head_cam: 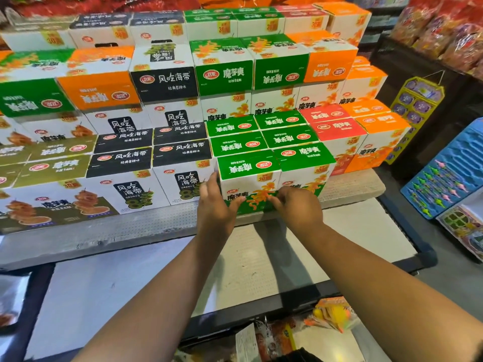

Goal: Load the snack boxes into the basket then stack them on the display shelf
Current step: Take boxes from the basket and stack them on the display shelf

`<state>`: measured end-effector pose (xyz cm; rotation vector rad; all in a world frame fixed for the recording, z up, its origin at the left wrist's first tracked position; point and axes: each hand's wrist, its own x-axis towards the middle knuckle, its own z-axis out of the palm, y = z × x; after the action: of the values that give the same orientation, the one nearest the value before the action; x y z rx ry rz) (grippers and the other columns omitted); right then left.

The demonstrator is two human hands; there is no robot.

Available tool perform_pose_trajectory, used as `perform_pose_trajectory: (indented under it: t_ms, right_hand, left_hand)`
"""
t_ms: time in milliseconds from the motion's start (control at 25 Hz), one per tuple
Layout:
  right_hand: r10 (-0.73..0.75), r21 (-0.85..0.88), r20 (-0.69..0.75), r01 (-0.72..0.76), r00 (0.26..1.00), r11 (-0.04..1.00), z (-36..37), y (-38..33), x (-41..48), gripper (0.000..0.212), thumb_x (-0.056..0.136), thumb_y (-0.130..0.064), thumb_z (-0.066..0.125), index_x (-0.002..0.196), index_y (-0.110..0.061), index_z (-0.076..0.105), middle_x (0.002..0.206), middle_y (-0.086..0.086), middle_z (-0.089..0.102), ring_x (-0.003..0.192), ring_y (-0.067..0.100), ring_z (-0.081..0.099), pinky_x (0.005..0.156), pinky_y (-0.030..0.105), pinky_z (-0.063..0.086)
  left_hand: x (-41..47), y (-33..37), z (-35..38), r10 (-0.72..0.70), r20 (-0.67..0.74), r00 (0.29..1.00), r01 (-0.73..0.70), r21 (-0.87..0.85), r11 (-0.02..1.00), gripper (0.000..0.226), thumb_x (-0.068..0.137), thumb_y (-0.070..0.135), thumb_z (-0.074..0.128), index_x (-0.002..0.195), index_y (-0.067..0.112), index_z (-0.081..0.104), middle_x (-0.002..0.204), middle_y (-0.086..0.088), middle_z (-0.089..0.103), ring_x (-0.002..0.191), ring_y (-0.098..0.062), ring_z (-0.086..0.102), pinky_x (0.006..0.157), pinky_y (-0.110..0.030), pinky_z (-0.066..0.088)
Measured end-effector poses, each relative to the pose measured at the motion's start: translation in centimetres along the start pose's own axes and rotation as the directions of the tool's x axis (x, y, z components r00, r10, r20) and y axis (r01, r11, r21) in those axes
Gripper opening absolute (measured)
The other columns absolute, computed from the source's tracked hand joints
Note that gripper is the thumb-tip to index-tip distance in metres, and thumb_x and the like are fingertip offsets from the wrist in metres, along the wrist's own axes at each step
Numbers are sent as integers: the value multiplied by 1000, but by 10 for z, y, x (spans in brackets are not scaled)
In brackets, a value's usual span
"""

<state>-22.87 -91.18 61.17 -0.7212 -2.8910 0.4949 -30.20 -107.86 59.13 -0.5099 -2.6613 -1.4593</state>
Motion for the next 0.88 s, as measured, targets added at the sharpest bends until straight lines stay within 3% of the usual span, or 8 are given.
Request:
perform_pose_trajectory:
  t_ms: [80, 200, 320, 520, 600, 680, 760, 880]
  right_hand:
    - [-78, -6, -3, 78, 997, 997, 2, 5, 4, 34, 96, -45, 55, 88, -15, 68, 82, 7, 70, 75, 26, 63, 58, 28, 37]
    - [-177, 12, 23, 176, 984, 984, 3, 15, 8, 31, 97, -41, 54, 94, -13, 67, 88, 10, 70, 82, 29, 64, 61, 30, 39]
    - [-293, 49, 61, 291, 954, 956, 1, 28, 5, 24, 94, -36, 57, 101, -15, 65, 97, 8, 68, 89, 30, 62, 62, 32, 38]
    - [-386, -6, 200, 395, 901, 919, 13, 40, -3, 27, 92, -35, 56, 114, -19, 62, 109, 8, 61, 99, 32, 59, 64, 31, 39]
    - [-424, -172, 283, 480, 860, 860, 19, 40, -11, 41, 93, -46, 50, 123, -19, 54, 120, 7, 59, 108, 28, 57, 78, 33, 47]
    - [-546, -289, 288, 614, 787, 734, 26, 38, -25, 58, 91, -54, 52, 135, -17, 48, 130, 9, 59, 121, 27, 54, 101, 37, 42]
    - [-638, -183, 217, 673, 739, 717, 29, 30, -44, 67, 84, -54, 63, 139, -18, 51, 134, 13, 58, 129, 32, 49, 110, 43, 35]
    - [-728, -27, 268, 761, 630, 648, 39, 5, -69, 71, 79, -46, 73, 140, -18, 51, 144, 20, 48, 132, 43, 42, 110, 53, 34]
  left_hand:
    - [-3, 2, 6, 40, -52, 998, -35, 80, 996, 78, 81, 27, 79, 144, 11, 36, 117, -5, 46, 98, -16, 52, 84, -34, 53]
    - [-5, 10, 10, -81, -66, 995, 91, 168, 982, 78, 83, 31, 76, 146, 15, 32, 128, -11, 48, 111, -29, 54, 85, -41, 47]
    - [-6, 10, 9, -150, -80, 985, 164, 216, 962, 79, 80, 42, 77, 143, 18, 36, 128, -8, 53, 113, -29, 57, 83, -43, 50]
    - [-44, 3, 6, -239, -100, 966, 258, 417, 871, 99, 75, 43, 81, 151, 12, 27, 140, -14, 49, 130, -34, 43, 106, -45, 38]
    - [-77, 1, 4, -208, -87, 974, 221, 549, 806, 93, 79, 47, 76, 151, 9, 30, 147, -14, 44, 138, -33, 37, 113, -45, 28]
    - [-113, -1, -1, -246, -78, 966, 233, 674, 701, 89, 84, 55, 65, 152, 12, 28, 154, -10, 36, 145, -31, 27, 118, -48, 17]
    - [-148, -3, -11, -292, -110, 950, 276, 733, 622, 88, 86, 60, 57, 154, 16, 23, 159, -5, 30, 149, -28, 19, 119, -50, 9]
    - [-200, -3, -35, -327, -234, 915, 389, 725, 569, 88, 85, 60, 58, 154, 19, 23, 159, -5, 28, 150, -28, 16, 120, -51, 5]
